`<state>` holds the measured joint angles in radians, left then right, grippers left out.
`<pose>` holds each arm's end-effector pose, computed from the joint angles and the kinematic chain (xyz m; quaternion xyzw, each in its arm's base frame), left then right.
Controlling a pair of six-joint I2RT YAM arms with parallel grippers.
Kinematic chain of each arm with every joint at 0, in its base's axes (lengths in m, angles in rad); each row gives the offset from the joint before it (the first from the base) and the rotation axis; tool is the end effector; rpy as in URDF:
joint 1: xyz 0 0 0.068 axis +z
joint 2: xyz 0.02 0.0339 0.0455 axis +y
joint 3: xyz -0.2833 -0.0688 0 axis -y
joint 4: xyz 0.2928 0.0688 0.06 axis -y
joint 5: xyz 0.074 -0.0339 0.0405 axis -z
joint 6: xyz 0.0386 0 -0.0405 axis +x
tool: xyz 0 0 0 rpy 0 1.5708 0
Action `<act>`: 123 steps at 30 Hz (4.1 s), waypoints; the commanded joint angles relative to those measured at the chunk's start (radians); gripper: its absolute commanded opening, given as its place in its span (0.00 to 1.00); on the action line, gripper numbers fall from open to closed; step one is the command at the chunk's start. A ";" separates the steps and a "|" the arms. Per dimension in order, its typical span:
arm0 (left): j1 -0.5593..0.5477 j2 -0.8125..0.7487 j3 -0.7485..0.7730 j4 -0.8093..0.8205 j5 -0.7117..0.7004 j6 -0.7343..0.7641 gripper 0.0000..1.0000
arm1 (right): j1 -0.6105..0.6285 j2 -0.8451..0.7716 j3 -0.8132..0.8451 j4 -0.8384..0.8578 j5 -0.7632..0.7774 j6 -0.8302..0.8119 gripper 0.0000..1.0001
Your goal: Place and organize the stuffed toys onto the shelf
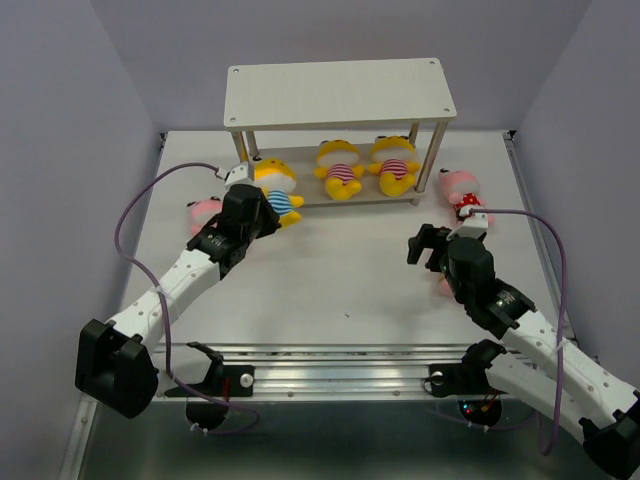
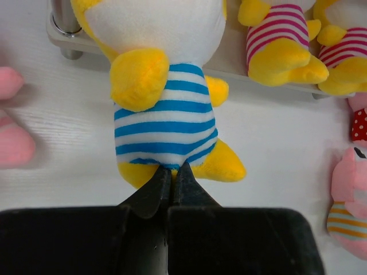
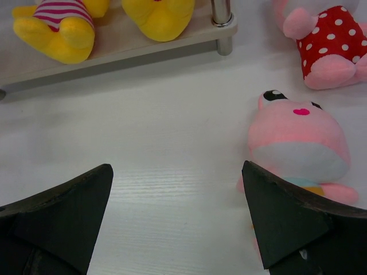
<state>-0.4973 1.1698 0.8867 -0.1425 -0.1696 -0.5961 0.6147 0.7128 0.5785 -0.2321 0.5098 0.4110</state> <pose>0.2750 -0.1419 0.3039 -0.0872 0.8342 -0.2199 0.4982 0.1779 0.1025 0.2804 0.0610 0.8079 0.0879 0.5796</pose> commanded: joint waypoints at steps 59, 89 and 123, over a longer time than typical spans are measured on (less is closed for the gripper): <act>0.128 0.315 0.034 0.560 0.120 0.189 0.00 | -0.004 -0.079 -0.058 0.111 0.068 -0.051 1.00; 0.151 0.422 0.103 0.561 0.110 0.179 0.00 | -0.004 -0.069 -0.063 0.114 0.079 -0.060 1.00; 0.158 0.442 0.155 0.460 0.071 0.157 0.39 | -0.004 -0.058 -0.063 0.116 0.068 -0.066 1.00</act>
<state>-0.3511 1.6451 1.0103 0.3233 -0.0795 -0.4252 0.6151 0.6529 0.5201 -0.1703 0.5613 0.3580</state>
